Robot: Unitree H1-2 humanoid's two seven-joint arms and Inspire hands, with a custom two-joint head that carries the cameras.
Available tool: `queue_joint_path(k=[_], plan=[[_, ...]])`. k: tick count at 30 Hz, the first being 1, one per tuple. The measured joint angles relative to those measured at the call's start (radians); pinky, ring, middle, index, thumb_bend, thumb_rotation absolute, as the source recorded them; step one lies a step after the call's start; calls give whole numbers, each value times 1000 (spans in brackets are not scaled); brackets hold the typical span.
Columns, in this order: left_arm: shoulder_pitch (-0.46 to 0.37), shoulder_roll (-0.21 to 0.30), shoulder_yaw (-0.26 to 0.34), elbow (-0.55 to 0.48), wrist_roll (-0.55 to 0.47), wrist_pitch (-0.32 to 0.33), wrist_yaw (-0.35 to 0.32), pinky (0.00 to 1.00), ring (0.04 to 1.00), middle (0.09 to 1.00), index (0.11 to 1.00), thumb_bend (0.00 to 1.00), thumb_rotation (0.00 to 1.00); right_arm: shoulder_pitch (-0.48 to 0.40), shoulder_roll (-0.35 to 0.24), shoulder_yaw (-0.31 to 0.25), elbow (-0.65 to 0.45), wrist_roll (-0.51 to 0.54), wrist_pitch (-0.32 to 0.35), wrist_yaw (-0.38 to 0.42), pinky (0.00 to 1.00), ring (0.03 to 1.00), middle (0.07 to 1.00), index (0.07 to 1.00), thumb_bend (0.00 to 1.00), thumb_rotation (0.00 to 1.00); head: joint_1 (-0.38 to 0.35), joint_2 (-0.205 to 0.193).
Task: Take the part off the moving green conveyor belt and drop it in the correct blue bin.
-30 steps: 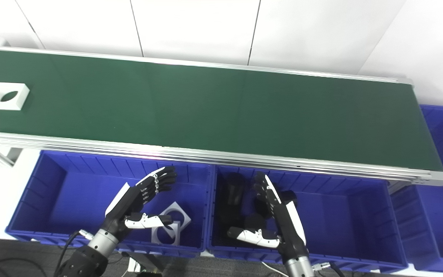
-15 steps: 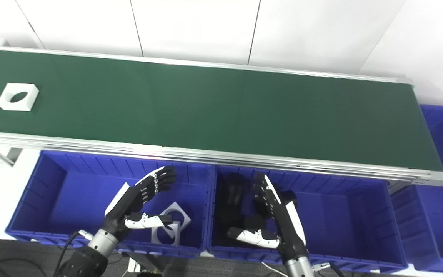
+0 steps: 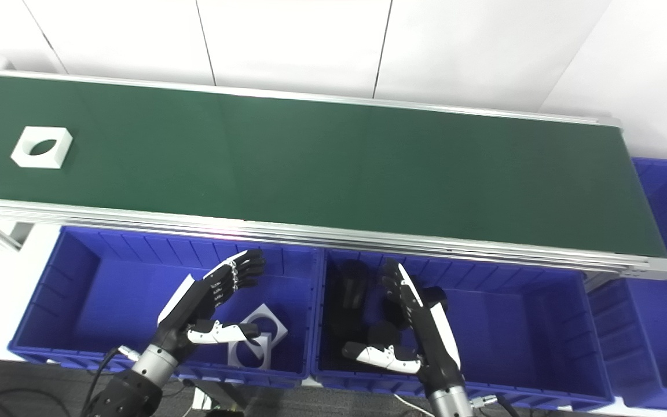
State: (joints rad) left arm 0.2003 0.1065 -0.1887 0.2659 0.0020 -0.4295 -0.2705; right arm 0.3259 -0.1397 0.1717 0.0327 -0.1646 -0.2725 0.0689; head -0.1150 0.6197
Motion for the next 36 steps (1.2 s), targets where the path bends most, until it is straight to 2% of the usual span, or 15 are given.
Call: queue_joint_path(k=[4,10,19,29,31,33,35,36], plan=[[0,0,1,0,-1,0,-1,830,853,865,866,883,316,0,0,0,0,-6,0,-1,852,913,946,976,838,341,2,-2],[0,0,0,0,-1,0,-1,830,852,864,866,883,315,0,0,0,2,-4,0,-1,898,922,949,975,833,325,2,-3],[0,0,0,0,-1,0,-2,825,851,865,866,881,303,-1,0,0,2,-4,0,0,908,923,950,976,831,328,3,-3],[0,0,0,0,-1,0,-4,823,850,864,866,884,323,-1,0,0,2,-6,0,-1,879,919,957,976,829,322,11,-9],[0,0,-1,0,3,0,-2,820,850,864,867,888,331,-2,0,-1,5,-6,0,-1,861,919,959,975,834,332,28,-23],[0,0,-5,3,9,0,10,806,845,861,865,888,339,-2,0,-1,12,-9,-1,-3,847,922,959,975,839,344,90,-57],[-1,-1,-10,14,11,-1,14,792,840,861,863,896,350,-2,-1,-3,21,-8,-2,-5,851,929,960,977,840,329,107,-63],[-1,-1,-12,21,12,-1,17,789,837,860,859,905,347,-2,-2,-4,27,-6,-3,-4,859,935,963,983,836,322,159,-83]])
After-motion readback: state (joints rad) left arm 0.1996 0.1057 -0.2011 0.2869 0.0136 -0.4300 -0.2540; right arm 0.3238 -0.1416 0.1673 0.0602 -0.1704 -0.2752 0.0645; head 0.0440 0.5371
